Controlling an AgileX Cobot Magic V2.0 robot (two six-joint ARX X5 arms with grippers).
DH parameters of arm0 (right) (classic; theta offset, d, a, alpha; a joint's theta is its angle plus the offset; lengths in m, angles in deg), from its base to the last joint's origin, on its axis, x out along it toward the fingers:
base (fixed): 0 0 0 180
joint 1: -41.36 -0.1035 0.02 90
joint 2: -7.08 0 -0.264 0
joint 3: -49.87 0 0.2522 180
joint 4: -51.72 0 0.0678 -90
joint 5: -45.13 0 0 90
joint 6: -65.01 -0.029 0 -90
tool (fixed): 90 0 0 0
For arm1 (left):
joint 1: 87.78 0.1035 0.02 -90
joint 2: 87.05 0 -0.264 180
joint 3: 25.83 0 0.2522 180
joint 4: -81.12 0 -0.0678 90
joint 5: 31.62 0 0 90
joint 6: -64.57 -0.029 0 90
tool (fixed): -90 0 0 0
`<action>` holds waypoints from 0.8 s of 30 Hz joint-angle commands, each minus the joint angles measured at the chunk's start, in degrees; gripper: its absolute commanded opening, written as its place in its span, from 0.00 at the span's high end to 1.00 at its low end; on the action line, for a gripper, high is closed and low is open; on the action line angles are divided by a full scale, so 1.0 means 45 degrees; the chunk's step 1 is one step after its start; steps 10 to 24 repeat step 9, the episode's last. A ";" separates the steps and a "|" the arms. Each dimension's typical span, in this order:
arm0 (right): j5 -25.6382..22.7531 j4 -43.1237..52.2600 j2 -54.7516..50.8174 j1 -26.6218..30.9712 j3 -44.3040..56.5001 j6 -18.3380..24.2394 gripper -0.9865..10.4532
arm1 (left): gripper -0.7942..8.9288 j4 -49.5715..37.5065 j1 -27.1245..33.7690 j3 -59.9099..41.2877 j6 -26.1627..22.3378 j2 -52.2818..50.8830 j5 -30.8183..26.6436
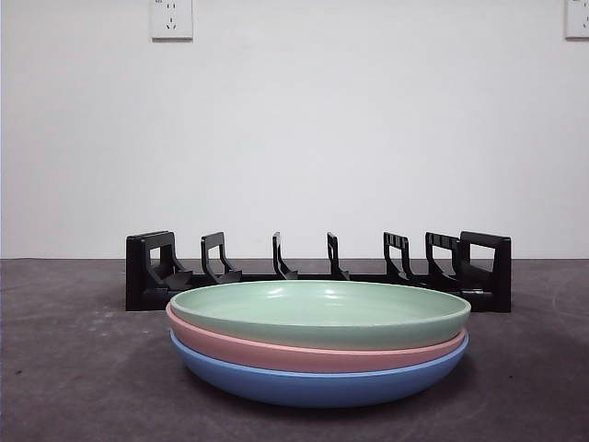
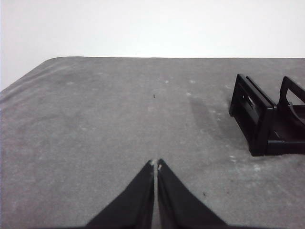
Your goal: Place the plate
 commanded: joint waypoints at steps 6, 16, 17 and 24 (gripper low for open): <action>-0.0010 0.0180 0.0024 -0.0121 0.0053 -0.0243 0.90 | 0.91 -0.0131 0.0010 -0.0233 0.0053 -0.0029 0.0044; -0.0053 0.0452 0.0015 -0.0121 0.0049 -0.0243 0.90 | 0.91 -0.0126 0.0005 -0.0233 0.0058 -0.0029 0.0044; -0.0053 0.0452 0.0015 -0.0121 0.0049 -0.0243 0.90 | 0.91 -0.0126 0.0005 -0.0233 0.0058 -0.0029 0.0044; -0.0053 0.0452 0.0015 -0.0121 0.0049 -0.0243 0.90 | 0.91 -0.0126 0.0005 -0.0233 0.0058 -0.0029 0.0044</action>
